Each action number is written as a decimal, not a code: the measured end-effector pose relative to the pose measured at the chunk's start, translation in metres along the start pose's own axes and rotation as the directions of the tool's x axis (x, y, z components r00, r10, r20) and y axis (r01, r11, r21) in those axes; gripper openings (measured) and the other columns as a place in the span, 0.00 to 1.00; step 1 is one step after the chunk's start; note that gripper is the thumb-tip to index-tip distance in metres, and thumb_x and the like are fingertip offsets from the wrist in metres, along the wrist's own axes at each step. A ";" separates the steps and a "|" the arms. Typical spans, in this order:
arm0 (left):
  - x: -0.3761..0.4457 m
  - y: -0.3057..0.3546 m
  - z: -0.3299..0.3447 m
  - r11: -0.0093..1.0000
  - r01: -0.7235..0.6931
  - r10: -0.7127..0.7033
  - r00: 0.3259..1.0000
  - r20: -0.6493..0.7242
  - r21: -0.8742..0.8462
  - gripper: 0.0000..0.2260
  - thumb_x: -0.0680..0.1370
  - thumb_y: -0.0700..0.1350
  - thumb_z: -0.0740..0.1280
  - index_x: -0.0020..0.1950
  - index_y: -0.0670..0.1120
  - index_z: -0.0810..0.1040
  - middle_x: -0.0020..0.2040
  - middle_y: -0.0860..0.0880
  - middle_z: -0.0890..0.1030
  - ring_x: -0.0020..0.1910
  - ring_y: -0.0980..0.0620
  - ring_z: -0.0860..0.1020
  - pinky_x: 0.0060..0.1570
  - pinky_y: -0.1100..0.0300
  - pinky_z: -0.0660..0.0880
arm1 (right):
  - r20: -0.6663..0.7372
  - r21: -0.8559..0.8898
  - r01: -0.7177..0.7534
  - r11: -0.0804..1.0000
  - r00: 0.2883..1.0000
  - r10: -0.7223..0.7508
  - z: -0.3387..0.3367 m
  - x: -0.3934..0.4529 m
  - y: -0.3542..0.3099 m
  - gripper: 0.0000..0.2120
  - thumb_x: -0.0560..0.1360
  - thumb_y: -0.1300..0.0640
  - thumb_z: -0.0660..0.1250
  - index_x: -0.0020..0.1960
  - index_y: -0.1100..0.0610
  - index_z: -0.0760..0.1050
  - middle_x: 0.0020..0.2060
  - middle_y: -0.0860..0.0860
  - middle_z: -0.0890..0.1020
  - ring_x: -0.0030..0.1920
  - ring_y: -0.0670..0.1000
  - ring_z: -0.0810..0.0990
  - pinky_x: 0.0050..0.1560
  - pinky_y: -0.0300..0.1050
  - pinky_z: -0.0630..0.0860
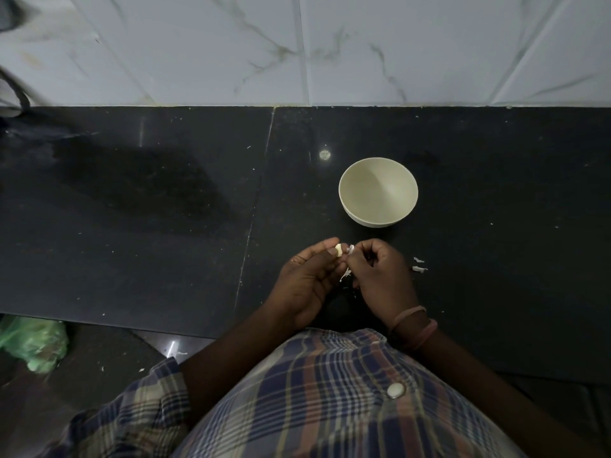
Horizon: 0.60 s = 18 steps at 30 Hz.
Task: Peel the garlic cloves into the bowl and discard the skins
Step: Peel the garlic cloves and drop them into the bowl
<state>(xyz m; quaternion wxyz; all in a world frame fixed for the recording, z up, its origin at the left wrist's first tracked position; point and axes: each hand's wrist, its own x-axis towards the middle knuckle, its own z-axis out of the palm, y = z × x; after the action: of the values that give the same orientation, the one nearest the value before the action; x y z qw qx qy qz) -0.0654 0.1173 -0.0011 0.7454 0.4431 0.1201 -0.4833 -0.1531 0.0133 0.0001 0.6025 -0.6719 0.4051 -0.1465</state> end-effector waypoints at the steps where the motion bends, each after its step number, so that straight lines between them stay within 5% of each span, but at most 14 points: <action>1: 0.000 0.001 0.000 1.000 0.000 -0.001 1.000 -0.010 -0.020 0.09 0.80 0.35 0.66 0.60 0.39 0.79 0.52 0.41 0.86 0.46 0.51 0.85 0.49 0.62 0.82 | -0.019 -0.001 -0.006 1.000 1.000 0.006 -0.001 0.001 0.000 0.07 0.78 0.59 0.68 0.45 0.62 0.78 0.30 0.50 0.80 0.27 0.42 0.75 0.30 0.35 0.72; 5: 0.001 0.007 -0.003 0.998 -0.007 0.006 1.000 -0.015 -0.062 0.10 0.80 0.35 0.65 0.61 0.39 0.79 0.53 0.41 0.85 0.47 0.51 0.85 0.49 0.63 0.82 | -0.025 -0.066 0.009 0.998 1.000 -0.011 -0.007 0.003 0.002 0.04 0.78 0.61 0.68 0.46 0.61 0.78 0.32 0.52 0.81 0.27 0.43 0.77 0.30 0.34 0.73; 10: 0.002 0.003 -0.001 0.997 -0.018 0.019 1.000 0.013 -0.069 0.10 0.81 0.33 0.63 0.60 0.38 0.80 0.56 0.38 0.84 0.53 0.48 0.84 0.48 0.62 0.82 | 0.012 -0.231 0.115 0.966 0.993 -0.116 -0.006 0.002 0.007 0.08 0.75 0.63 0.66 0.48 0.52 0.81 0.44 0.48 0.84 0.43 0.51 0.84 0.49 0.54 0.81; 18: 0.001 0.002 -0.002 0.998 -0.034 0.036 0.999 0.022 -0.055 0.12 0.76 0.34 0.68 0.58 0.38 0.79 0.53 0.40 0.85 0.51 0.48 0.85 0.49 0.60 0.82 | -0.077 -0.318 0.211 0.924 0.966 -0.247 -0.005 0.002 0.005 0.13 0.79 0.49 0.68 0.39 0.55 0.76 0.35 0.50 0.79 0.37 0.49 0.78 0.42 0.51 0.76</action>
<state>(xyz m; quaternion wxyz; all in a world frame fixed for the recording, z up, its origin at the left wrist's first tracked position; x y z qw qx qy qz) -0.0624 0.1184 -0.0014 0.7670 0.4188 0.1169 -0.4719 -0.1572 0.0081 -0.0043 0.4449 -0.7905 0.3757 -0.1898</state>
